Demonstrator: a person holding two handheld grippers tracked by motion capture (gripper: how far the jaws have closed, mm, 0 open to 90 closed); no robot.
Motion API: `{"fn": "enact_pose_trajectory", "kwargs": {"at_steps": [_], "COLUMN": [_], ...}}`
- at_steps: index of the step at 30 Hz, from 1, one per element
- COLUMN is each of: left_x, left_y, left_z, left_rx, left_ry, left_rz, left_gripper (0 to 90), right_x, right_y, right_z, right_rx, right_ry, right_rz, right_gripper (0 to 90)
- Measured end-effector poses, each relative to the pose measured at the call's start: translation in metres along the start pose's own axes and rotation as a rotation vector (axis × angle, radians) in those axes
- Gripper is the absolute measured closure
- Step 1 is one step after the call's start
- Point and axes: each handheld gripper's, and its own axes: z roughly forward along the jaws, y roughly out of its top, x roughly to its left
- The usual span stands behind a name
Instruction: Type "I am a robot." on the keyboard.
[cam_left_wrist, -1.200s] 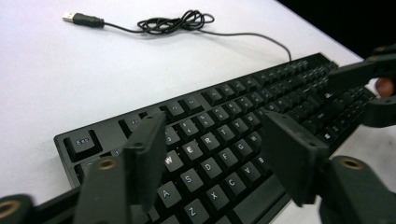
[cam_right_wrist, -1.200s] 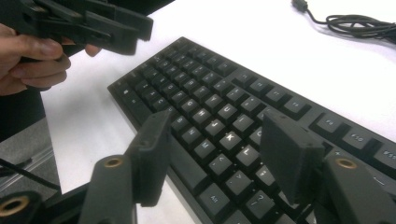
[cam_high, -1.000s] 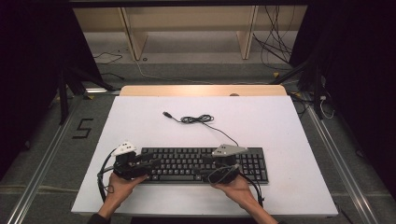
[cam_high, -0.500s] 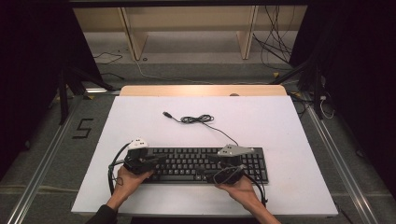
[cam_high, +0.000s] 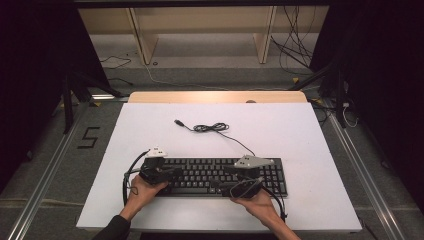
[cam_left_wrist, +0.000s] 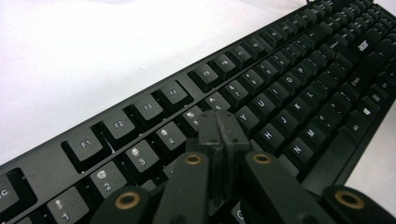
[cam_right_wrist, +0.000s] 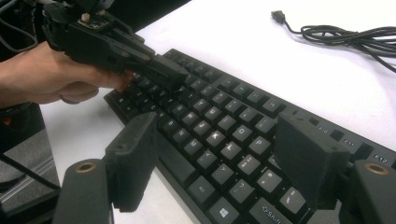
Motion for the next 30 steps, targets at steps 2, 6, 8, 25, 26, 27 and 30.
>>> {"fn": "enact_pose_trajectory", "kwargs": {"at_steps": [2,6,8,25,26,27,30], "left_x": [0.000,0.000,0.000,0.002,0.003,0.004,0.006], "left_y": [0.000,-0.002,-0.002,-0.001,-0.001,-0.001,-0.002], "left_z": [0.001,0.003,0.005,-0.012,-0.015,-0.017,-0.025], "left_rx": [0.010,0.022,0.037,-0.053,-0.067,-0.075,-0.099], "left_ry": [0.003,0.011,0.023,0.008,0.000,-0.005,-0.018], "left_rz": [0.000,0.008,0.011,-0.028,-0.038,-0.049,-0.067], "left_gripper": [88.9,88.9,89.0,77.3,75.5,72.9,68.1], "right_x": [0.000,0.001,0.001,-0.003,-0.003,-0.003,-0.003], "right_y": [0.000,0.000,0.000,0.001,0.001,0.001,0.002], "right_z": [0.000,0.000,0.000,0.000,0.000,0.000,0.001], "right_rx": [-0.002,-0.001,0.000,-0.012,-0.013,-0.014,-0.018], "right_ry": [0.000,0.002,0.004,-0.012,-0.013,-0.014,-0.014], "right_rz": [0.000,-0.003,-0.002,0.004,0.003,0.003,0.001], "right_gripper": [31.5,31.5,31.5,31.4,31.3,31.3,31.3]}}
